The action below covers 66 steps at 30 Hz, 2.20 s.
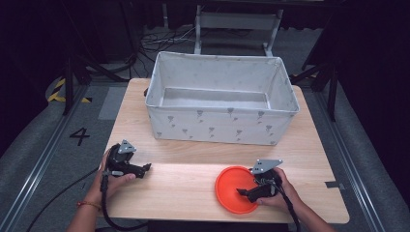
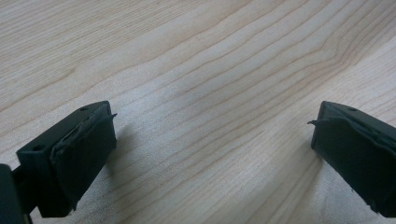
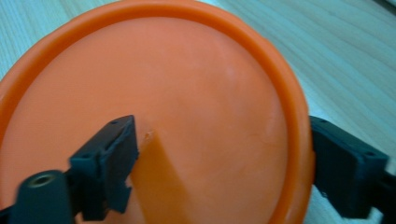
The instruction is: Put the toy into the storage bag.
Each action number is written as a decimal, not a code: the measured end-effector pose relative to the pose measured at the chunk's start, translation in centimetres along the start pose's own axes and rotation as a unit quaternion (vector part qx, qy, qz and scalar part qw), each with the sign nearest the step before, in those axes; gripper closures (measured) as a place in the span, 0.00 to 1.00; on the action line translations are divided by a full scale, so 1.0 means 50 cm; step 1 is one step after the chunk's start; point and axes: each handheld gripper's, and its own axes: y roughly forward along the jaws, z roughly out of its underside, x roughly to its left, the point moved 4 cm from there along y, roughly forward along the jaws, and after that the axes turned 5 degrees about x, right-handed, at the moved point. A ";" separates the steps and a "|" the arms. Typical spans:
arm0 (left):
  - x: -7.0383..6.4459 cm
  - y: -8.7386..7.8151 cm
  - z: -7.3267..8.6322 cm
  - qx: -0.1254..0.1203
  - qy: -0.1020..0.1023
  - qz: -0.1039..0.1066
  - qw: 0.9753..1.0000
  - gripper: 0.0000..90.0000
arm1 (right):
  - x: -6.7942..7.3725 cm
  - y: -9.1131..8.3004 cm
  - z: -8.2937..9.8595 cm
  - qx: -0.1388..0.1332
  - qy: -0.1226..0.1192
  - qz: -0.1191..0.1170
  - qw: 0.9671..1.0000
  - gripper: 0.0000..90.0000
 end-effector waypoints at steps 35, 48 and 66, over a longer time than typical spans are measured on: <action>0.000 0.000 0.000 0.000 0.001 0.001 1.000 0.00 | -0.001 -0.123 -0.068 -0.091 -0.036 -0.028 0.995 0.91; 0.000 0.000 0.000 0.000 0.001 0.001 1.000 0.00 | 0.002 -0.177 -0.103 -0.084 -0.082 0.011 0.993 0.91; 0.000 0.000 0.000 0.000 0.001 0.002 1.000 0.00 | -0.017 -0.286 -0.142 -0.097 -0.108 0.054 0.988 0.91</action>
